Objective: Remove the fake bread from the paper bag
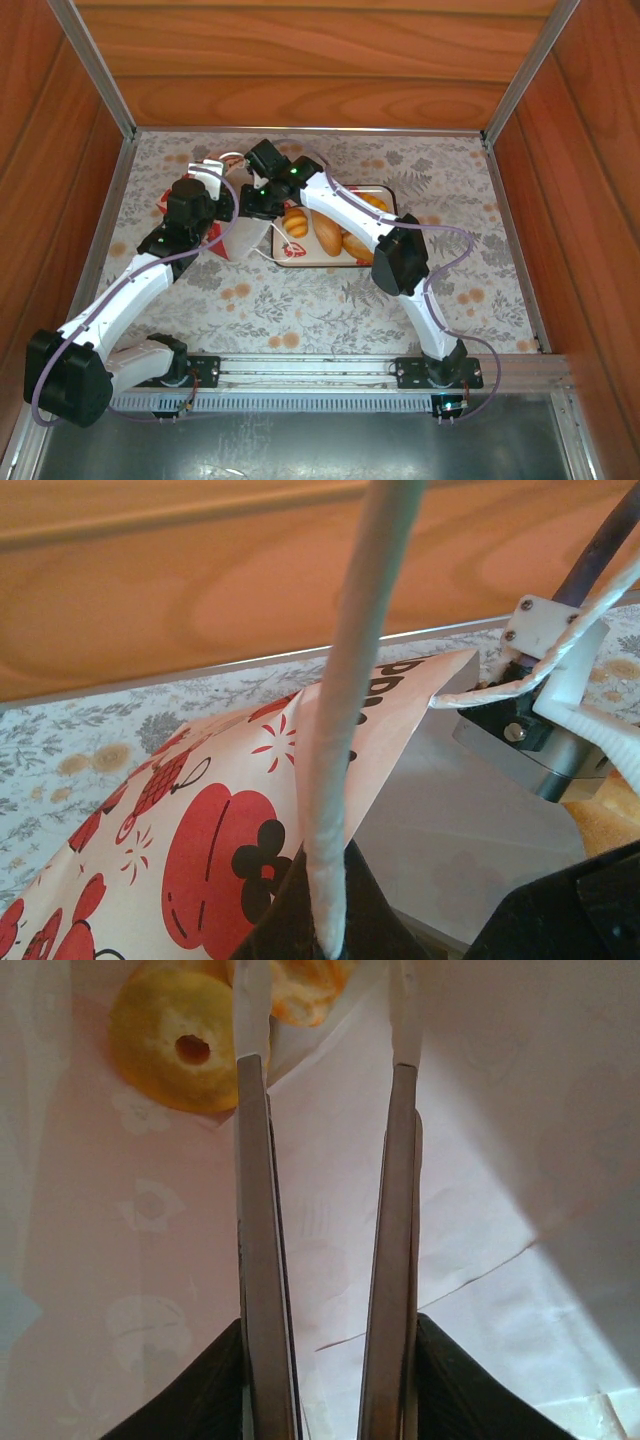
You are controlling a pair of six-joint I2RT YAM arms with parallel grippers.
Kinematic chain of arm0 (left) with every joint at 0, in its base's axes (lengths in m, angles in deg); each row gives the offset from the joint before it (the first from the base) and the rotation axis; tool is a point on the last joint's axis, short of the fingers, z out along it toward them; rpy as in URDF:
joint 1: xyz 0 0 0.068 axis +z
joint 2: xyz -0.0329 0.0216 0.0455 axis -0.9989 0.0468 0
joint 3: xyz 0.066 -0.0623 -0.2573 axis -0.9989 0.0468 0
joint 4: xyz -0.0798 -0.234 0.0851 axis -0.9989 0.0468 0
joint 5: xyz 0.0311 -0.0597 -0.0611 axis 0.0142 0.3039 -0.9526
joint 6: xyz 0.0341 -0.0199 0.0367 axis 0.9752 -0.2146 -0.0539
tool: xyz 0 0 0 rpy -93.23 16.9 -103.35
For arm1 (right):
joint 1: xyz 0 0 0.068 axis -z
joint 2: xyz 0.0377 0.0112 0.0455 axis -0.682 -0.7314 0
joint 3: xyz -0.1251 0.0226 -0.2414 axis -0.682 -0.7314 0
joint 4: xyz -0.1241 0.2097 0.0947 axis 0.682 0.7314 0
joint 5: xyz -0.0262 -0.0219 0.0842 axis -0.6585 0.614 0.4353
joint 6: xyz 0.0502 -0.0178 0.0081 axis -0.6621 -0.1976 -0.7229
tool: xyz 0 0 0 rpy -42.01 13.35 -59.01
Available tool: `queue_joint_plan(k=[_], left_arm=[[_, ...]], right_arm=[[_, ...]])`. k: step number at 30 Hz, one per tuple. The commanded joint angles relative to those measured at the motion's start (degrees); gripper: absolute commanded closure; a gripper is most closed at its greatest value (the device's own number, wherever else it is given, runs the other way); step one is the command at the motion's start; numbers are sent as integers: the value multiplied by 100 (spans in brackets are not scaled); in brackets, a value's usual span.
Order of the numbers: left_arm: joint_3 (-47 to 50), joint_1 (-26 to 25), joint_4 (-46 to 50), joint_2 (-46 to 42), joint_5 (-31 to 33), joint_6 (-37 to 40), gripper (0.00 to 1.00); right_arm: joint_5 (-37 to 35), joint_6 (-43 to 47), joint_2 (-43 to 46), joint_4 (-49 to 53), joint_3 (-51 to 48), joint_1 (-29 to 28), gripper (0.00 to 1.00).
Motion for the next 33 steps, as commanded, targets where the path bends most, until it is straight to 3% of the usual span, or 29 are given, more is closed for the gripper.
queue_joint_plan(k=[1, 10, 22, 29, 33], left_arm=[[7, -55, -13, -5, -36, -102, 100], [21, -61, -20, -25, -114, -110, 100], [-16, -61, -48, 43, -229, -136, 100], [-7, -59, -49, 40, -211, -136, 100], [-23, -57, -50, 24, -201, -97, 100]], right_arm=[[153, -27, 14, -295, 34, 6, 58], [61, -153, -154, -318, 85, 18, 53], [298, -305, -352, -785, 96, 36, 53], [778, -367, -175, -1745, -565, 43, 55], [817, -249, -112, -1635, -638, 45, 54]])
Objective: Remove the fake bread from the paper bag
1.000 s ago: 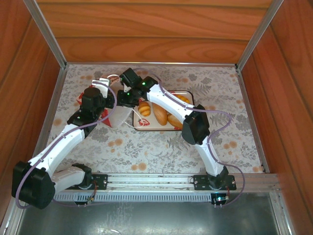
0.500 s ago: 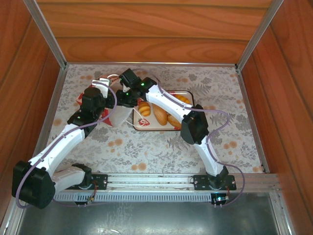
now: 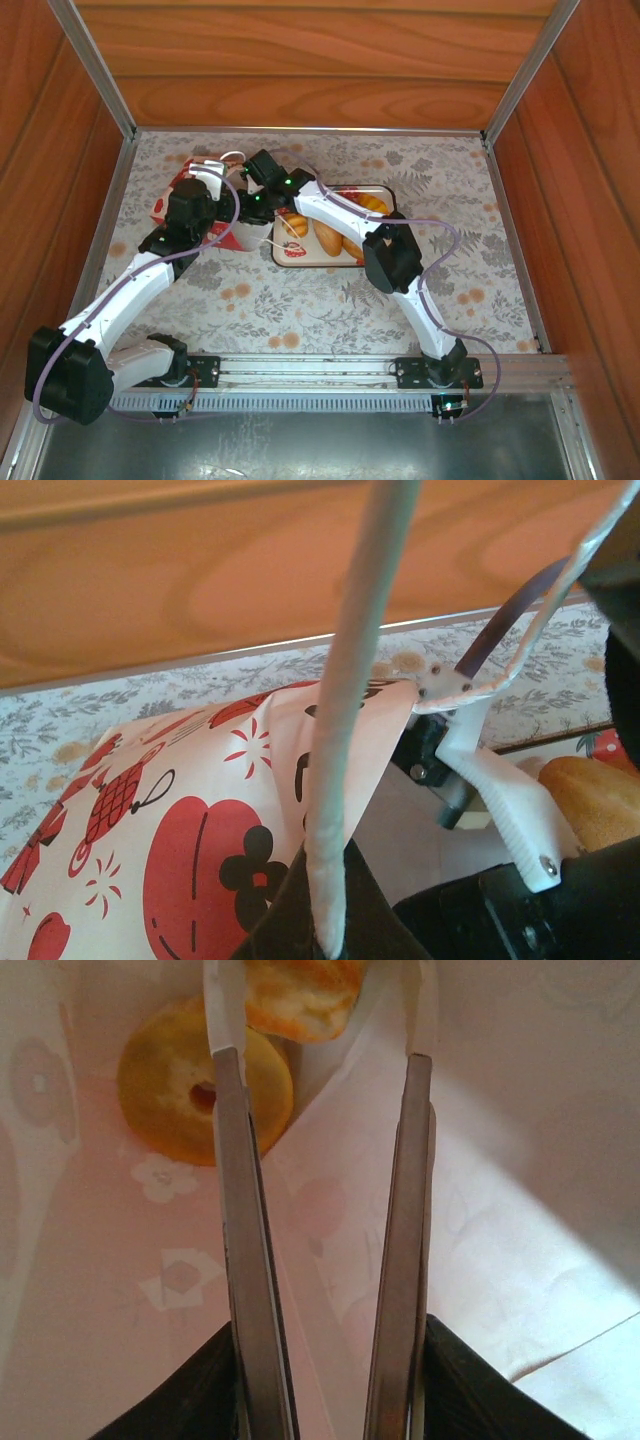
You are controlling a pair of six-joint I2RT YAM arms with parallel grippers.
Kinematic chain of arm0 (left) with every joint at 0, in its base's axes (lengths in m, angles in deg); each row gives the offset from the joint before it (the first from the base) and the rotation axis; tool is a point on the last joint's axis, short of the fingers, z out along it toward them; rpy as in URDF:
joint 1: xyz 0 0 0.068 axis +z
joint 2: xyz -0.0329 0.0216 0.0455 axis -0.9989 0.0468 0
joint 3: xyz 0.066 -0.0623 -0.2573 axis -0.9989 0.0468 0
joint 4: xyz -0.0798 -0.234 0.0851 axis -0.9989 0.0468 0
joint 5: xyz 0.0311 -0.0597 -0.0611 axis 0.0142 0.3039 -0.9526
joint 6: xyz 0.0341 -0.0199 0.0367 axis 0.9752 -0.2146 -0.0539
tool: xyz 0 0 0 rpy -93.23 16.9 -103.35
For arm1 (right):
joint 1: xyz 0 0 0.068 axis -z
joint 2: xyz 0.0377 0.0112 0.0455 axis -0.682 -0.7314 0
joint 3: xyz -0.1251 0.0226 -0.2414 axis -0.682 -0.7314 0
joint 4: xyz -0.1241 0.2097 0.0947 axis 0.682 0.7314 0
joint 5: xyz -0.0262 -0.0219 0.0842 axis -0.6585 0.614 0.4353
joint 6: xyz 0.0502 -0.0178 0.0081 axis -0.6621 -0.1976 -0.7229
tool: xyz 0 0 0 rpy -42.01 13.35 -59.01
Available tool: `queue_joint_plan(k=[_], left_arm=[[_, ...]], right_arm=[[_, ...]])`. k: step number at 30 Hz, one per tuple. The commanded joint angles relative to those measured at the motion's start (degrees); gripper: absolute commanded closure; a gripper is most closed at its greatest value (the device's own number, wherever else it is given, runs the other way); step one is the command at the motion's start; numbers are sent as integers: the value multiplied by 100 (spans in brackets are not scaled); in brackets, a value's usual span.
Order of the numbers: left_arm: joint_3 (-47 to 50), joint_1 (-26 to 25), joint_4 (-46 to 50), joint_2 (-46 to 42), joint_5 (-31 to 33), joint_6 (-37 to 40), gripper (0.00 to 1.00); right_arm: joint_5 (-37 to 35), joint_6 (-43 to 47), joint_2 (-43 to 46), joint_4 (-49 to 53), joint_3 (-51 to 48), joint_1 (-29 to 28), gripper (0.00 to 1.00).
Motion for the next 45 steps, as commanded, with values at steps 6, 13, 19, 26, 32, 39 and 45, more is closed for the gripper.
queue_joint_plan(k=[6, 13, 19, 26, 32, 39, 45], left_arm=[[-7, -55, -96, -82, -277, -30, 100], [-23, -57, -95, -75, -472, -64, 100], [-16, -57, -93, -179, -445, -71, 100], [72, -48, -102, -353, -231, -73, 100], [103, -48, -102, -356, -39, -38, 100], [90, -40, -106, -376, 109, 24, 100], [72, -41, -104, -353, 145, 42, 100]], right_arm=[[373, 120, 42, -150, 62, 48, 52], [114, 231, -225, 175, 564, 39, 58], [5, 219, -246, 283, 651, 38, 70], [-214, 260, 156, 216, 200, 43, 95], [-359, 243, 901, -160, -731, 38, 100], [-545, 276, 1604, -275, -1469, 41, 100], [-606, 288, 1823, -239, -1642, 45, 100]])
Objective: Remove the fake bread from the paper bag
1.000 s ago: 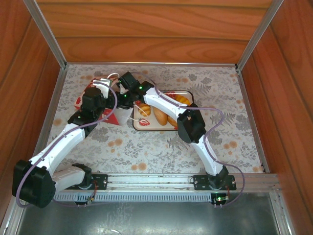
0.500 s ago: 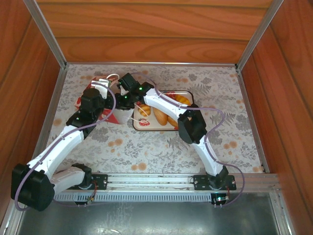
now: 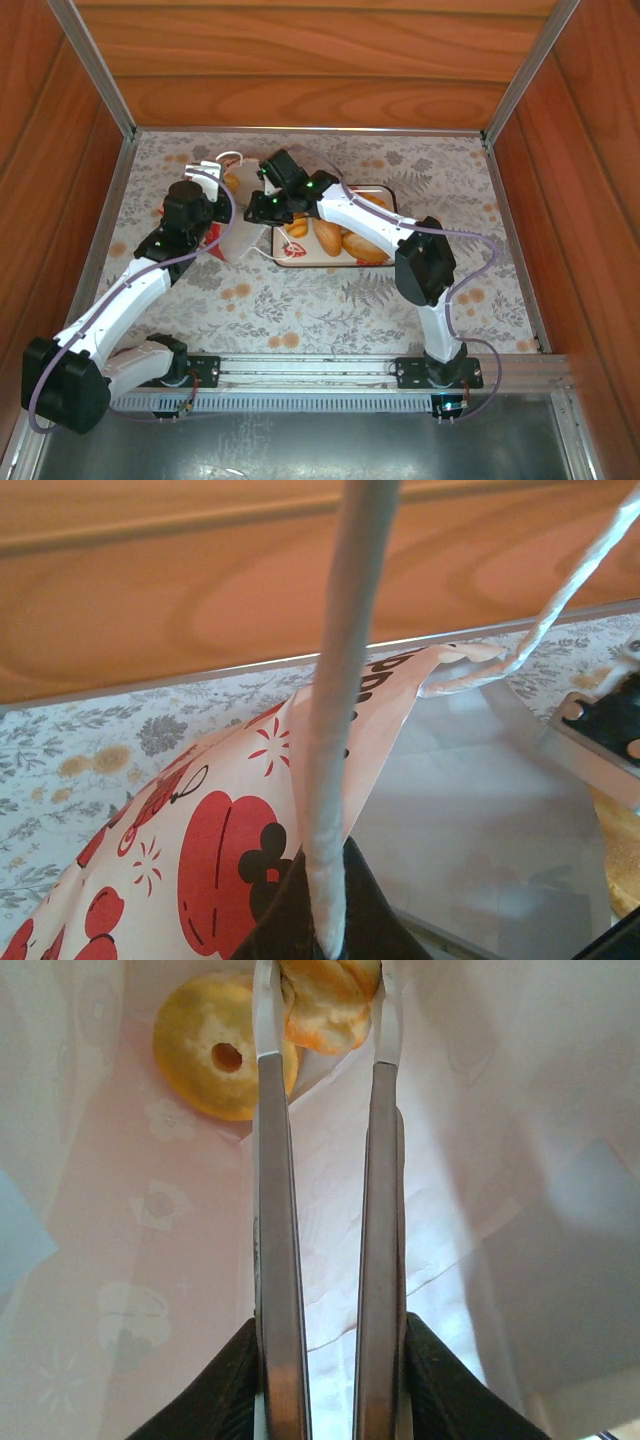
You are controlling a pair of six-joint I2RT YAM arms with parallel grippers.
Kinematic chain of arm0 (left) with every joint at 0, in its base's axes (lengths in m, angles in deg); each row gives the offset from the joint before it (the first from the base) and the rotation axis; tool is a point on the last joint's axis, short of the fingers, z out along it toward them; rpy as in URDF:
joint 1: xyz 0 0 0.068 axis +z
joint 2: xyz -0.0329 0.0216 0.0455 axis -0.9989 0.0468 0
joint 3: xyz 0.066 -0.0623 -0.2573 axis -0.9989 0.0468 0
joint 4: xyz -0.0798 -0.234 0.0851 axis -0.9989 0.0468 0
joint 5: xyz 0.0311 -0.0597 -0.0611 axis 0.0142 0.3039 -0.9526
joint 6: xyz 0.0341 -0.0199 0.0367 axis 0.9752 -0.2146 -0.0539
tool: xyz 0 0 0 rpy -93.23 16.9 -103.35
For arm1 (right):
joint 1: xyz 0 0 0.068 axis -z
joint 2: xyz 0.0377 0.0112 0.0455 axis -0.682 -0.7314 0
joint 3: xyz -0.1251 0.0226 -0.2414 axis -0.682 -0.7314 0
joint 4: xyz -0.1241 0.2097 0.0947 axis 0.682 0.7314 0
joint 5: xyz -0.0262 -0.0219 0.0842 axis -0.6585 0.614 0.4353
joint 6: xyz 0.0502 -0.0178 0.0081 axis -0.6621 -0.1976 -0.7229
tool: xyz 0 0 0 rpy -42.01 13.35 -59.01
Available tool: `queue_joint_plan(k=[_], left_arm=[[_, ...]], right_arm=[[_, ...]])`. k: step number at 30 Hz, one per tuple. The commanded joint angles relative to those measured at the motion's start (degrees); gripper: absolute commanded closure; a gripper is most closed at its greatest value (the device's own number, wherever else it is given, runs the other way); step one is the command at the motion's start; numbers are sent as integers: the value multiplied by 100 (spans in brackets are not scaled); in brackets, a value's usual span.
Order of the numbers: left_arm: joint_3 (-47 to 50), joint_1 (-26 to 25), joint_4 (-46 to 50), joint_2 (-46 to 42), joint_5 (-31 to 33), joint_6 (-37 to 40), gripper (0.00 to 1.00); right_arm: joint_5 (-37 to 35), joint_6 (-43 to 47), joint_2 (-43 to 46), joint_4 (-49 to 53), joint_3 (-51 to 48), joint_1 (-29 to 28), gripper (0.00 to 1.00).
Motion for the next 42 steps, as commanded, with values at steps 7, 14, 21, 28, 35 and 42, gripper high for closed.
queue_joint_plan(k=[7, 14, 21, 28, 35, 42], left_arm=[[-12, -39, -97, 41, 233, -28, 100], [-70, -28, -100, 173, 373, -80, 100], [-125, -30, -115, 258, 436, -156, 100], [-234, -13, -124, 415, 698, -354, 100], [-281, 8, -176, 479, 657, -177, 100], [-213, 39, -228, 403, 193, 581, 100]], right_arm=[[-151, 203, 556, -69, -224, 36, 100], [-359, 268, 1235, -1, -622, 35, 100], [-523, 263, 1856, 112, -906, 35, 100], [-588, 314, 2432, 557, -1017, 37, 100], [-1053, 343, 3562, 1483, -1452, 34, 100], [-1663, 250, 4442, 2570, -1628, 40, 100]])
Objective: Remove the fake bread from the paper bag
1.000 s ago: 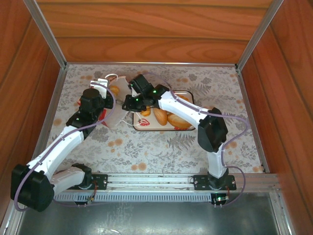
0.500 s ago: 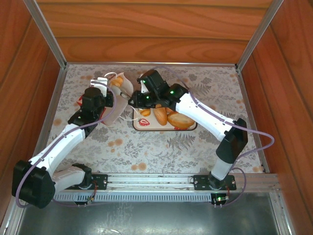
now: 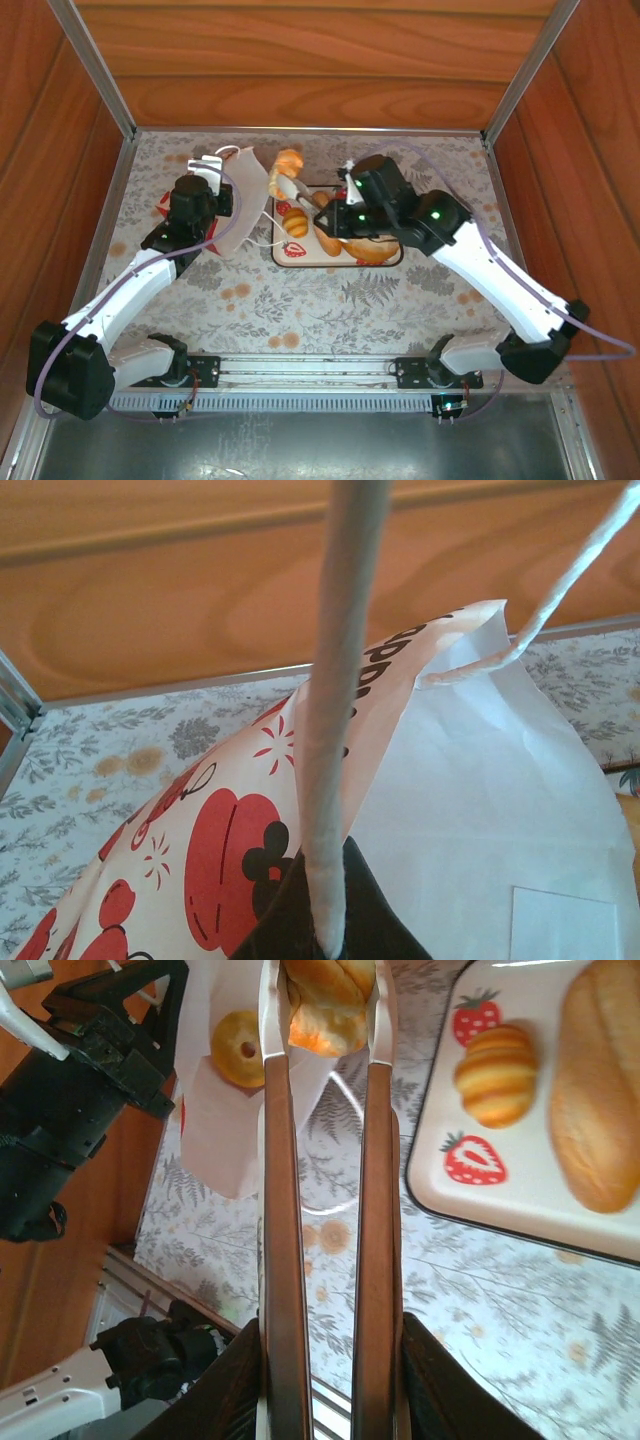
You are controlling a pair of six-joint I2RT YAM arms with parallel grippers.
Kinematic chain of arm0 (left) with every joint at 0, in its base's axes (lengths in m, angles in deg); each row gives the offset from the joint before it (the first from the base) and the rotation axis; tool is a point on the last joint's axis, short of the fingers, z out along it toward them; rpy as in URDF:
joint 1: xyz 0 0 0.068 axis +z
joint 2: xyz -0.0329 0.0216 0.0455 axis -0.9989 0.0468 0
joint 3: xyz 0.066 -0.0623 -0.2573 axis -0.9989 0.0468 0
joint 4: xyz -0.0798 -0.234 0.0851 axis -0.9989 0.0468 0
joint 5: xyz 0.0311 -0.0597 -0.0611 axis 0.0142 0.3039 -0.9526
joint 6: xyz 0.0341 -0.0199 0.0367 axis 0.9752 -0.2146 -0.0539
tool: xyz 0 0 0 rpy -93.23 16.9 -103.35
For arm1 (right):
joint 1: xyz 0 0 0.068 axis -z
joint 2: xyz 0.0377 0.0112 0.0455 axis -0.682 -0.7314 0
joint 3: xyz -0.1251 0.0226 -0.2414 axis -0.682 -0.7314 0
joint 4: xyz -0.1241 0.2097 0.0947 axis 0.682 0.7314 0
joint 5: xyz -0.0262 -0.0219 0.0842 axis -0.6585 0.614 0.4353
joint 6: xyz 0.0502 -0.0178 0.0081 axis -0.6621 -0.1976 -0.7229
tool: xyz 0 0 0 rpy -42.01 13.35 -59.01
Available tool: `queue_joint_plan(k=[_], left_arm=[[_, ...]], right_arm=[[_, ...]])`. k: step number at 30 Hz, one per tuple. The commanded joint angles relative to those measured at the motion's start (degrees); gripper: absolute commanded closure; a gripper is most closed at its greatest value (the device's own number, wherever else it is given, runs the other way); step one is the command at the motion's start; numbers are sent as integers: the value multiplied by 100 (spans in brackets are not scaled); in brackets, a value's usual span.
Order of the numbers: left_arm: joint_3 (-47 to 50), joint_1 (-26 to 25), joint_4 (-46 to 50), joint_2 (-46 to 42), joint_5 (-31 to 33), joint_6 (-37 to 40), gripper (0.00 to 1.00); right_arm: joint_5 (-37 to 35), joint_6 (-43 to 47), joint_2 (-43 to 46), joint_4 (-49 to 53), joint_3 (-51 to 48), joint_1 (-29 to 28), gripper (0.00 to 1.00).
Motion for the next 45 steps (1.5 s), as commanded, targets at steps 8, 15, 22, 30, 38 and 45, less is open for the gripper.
queue_joint_plan(k=[8, 15, 22, 30, 38, 45], left_arm=[[414, 317, -267, -549, -1132, 1819, 100], [727, 726, -371, -1095, -1797, 2121, 100], [687, 758, -370, -1040, -1862, 2075, 100], [615, 757, -371, -982, -1861, 1782, 100], [516, 762, -371, -975, -1972, 1688, 100], [515, 755, -371, -1125, -2001, 1637, 100]], right_arm=[[-486, -67, 146, 1436, 21, 46, 100], [-16, 23, -153, 1678, -125, 47, 100], [560, 107, -537, 1541, -257, 44, 100], [688, 156, -1045, 1696, -255, 58, 100], [792, 248, -1357, 1756, -105, 233, 99], [985, 364, -1769, 1828, 211, 424, 97]])
